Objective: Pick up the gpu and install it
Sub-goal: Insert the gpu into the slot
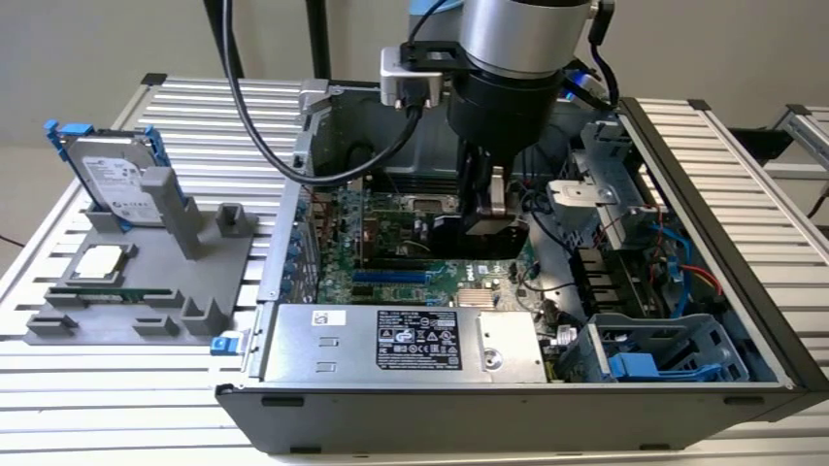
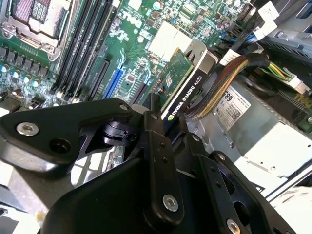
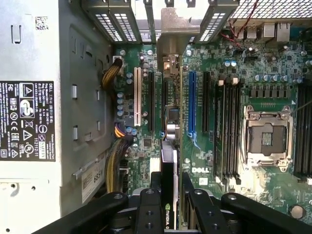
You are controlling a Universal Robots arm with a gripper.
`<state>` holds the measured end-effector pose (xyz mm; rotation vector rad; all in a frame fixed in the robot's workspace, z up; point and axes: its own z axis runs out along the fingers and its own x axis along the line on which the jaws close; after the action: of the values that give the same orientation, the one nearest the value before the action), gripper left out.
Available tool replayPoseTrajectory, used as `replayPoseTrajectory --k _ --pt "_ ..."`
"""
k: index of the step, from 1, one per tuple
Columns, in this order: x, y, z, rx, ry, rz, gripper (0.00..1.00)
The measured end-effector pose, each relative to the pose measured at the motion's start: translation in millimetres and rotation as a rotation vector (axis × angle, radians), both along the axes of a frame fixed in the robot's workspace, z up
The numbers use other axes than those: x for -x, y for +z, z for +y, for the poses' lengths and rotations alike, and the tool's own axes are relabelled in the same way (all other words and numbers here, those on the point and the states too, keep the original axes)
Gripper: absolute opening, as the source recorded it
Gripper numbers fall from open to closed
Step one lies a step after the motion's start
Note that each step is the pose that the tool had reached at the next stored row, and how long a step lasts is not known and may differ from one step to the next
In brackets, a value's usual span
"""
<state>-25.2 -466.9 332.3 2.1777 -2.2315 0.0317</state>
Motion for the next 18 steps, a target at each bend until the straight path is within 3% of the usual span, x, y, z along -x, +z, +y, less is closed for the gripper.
replayPoseTrajectory --k 18 --pt "0.0 -5.4 0.2 0.0011 0.0 0.0 0.0"
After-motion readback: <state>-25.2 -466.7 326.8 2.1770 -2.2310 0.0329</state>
